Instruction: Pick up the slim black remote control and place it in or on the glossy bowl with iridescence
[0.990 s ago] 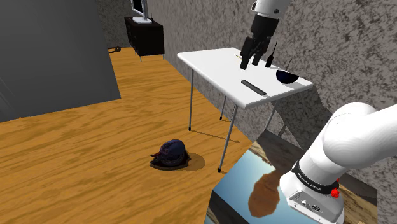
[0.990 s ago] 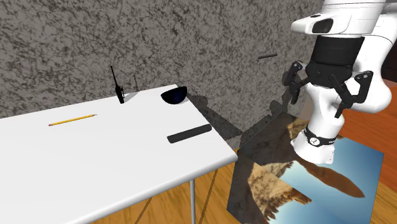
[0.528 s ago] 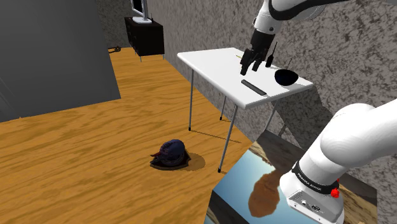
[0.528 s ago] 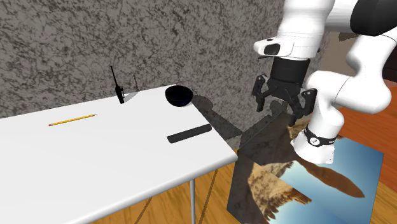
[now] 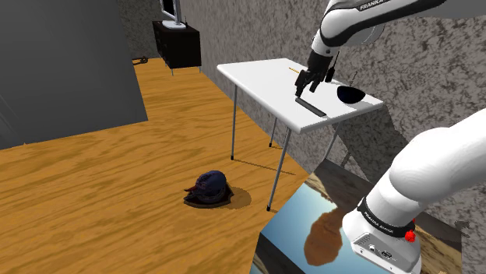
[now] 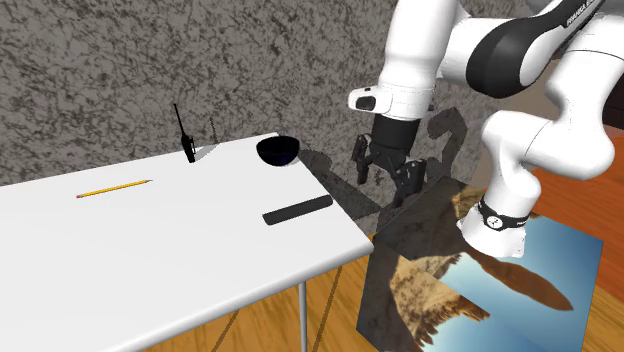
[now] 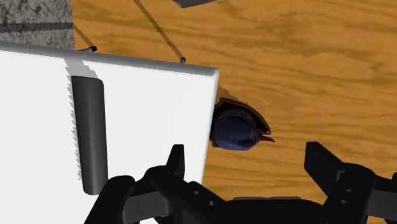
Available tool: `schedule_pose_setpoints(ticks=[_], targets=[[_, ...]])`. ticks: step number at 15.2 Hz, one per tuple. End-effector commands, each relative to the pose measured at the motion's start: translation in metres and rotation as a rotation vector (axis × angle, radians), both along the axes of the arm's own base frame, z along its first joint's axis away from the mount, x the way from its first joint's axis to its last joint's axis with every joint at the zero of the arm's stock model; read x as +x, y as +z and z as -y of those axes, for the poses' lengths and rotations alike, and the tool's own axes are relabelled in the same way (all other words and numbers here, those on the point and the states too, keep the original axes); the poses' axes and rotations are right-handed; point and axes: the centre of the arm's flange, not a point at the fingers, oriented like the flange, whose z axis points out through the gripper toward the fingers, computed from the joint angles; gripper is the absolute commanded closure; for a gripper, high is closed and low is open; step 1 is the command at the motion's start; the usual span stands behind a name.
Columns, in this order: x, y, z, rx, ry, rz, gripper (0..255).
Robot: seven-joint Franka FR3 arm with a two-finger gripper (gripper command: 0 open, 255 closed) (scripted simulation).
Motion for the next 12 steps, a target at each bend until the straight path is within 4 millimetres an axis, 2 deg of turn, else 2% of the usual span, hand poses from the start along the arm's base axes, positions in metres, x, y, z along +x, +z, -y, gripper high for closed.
schedule_pose_setpoints(ticks=[1,12], targets=[[0.003,-0.014,0.023,-0.01,-0.019,0.01,0],[0.023,-0.082,0.139,-0.055,-0.125,0.059,0]])
